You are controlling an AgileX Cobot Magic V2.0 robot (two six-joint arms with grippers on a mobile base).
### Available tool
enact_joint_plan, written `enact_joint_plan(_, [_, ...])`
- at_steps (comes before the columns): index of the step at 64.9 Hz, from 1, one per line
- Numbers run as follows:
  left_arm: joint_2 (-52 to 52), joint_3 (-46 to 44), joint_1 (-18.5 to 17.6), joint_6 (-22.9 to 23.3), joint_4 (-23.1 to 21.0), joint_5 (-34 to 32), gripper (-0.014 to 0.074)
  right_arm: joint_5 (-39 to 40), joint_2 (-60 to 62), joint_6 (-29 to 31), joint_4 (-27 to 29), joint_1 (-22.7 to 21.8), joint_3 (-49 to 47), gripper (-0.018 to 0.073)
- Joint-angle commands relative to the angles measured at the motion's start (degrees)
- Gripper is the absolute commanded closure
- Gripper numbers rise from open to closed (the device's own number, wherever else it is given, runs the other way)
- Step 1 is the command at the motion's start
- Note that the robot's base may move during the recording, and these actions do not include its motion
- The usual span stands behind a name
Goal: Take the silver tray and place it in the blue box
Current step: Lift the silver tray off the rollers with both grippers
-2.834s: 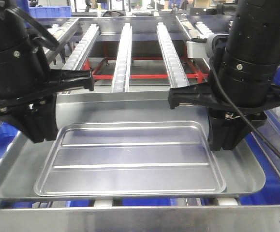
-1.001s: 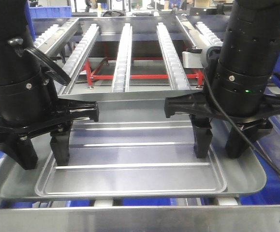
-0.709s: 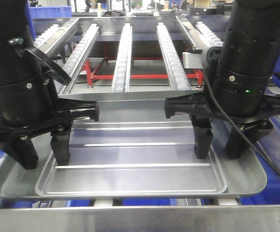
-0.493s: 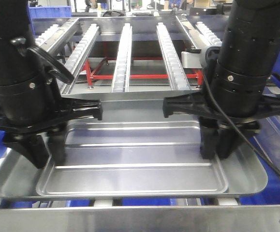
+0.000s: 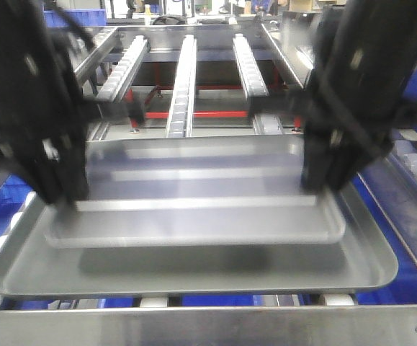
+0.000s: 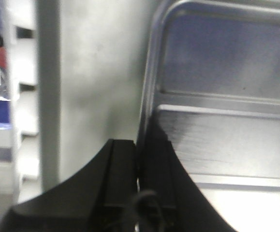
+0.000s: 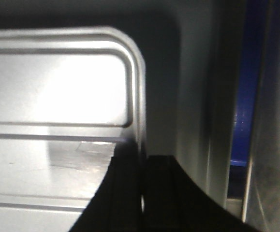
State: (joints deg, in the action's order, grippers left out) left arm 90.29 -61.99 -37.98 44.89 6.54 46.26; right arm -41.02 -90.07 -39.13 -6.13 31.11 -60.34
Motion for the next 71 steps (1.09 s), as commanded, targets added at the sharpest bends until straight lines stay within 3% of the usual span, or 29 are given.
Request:
enact_joint_plan(1, [-5.32,-0.18,-1.22,4.54,2.31,1.09,0.0700,-1.30,5.28,-2.21,-1.53,0.92,0.12,0.0509])
enact_joint_plan(12, [-11.10,4.20,-7.48,13.27,8.73,5.89,0.0700,-1.92,11.35,-10.52,-6.38,6.17,6.04,0.0509])
enact_joint_plan(24, [-17.67,8.67,-15.42,20.16,8.99,6.92,0.0700,-3.79,17.99,-20.51,-11.09,14.30,11.48,0.0509])
enact_joint_plan(32, [-20.28,10.38,-18.60,23.11,9.93,8.15,0.0700,-5.74,20.07,-25.60,-13.72,19.39,12.67,0.0509])
enact_joint_plan(40, [-21.00,10.50,-19.03,22.82,11.39,8.95,0.0700,-6.50,20.13,-27.95,-15.91,20.61,12.55,0.0509])
enact_joint_plan(60, [-21.00,10.50,-19.03,17.11,11.02,9.16,0.0700,-6.50,20.08,-27.96,-15.91,20.61,12.55,0.0510])
enact_joint_plan(71, [-21.00,10.50,-19.03,17.11,11.02,9.16,0.0700,-7.06,20.08,-27.96,-15.91,20.55,12.55,0.0510])
